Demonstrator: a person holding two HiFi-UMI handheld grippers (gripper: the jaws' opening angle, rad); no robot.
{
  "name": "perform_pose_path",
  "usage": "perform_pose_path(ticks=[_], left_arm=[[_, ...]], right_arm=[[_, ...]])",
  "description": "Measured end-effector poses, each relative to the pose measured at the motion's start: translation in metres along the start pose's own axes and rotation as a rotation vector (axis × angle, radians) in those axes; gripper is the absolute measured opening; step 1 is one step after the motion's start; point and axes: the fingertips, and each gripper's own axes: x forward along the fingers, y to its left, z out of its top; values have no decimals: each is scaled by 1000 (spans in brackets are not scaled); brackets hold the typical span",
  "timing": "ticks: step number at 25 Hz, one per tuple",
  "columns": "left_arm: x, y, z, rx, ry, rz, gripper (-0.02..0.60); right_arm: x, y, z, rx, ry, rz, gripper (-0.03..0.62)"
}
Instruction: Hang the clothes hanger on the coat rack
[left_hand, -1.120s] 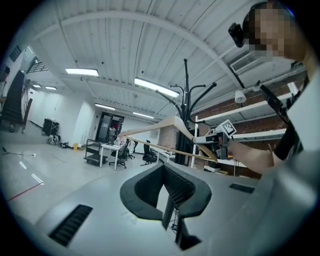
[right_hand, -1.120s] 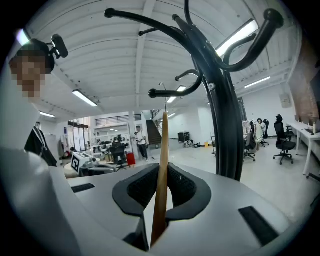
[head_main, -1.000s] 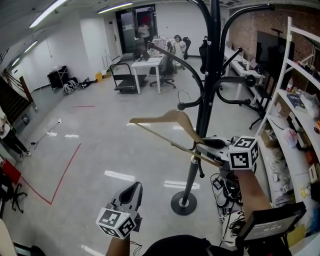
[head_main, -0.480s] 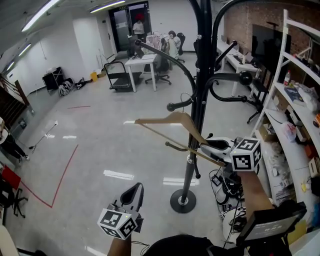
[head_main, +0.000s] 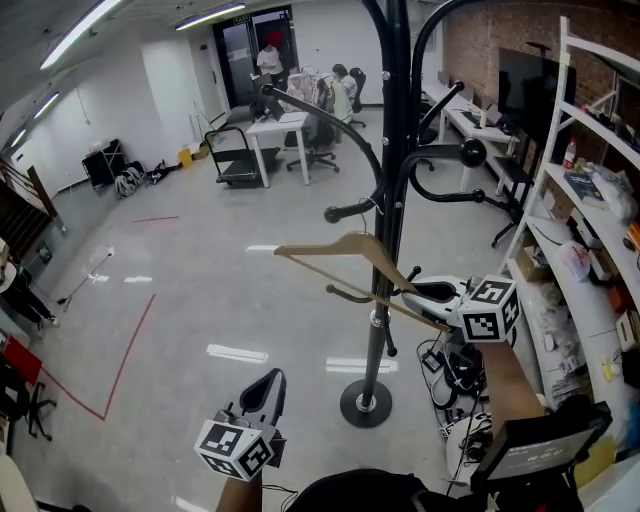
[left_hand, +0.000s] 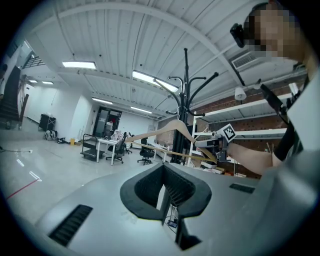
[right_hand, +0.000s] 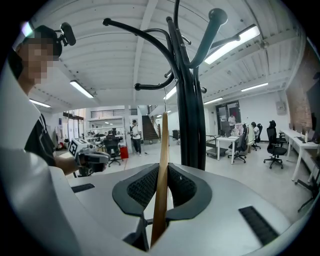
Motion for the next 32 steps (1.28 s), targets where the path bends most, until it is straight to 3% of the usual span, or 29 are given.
perform_pose_path(ticks=[10,13,17,20,22,26,32], left_arm=[[3,-10,-5,-1,16,-23,0],[1,-11,-5,1,15,-31,0],[-5,-11,0,15,14,-34,0],[-12,-11,4,15,4,-37,0],[-19,-14,7,21,-10,-62,0],[-39,-20,10,36,-41,-112,0],[-91,-21,3,21,-49,-163,0]], right_arm=[[-12,-1,9,-39,-97,-46,57],[-17,0,20,-60,-140,-103,100],[-36,8,33,-126,-160,-176,106],[-57,7,37,-171,-158,-291,105],[-72,9,35,-141,-174,-353,104],[-89,38,23,-49,-219,-402,103],[-105,110,21,-47,-267,-513,89]])
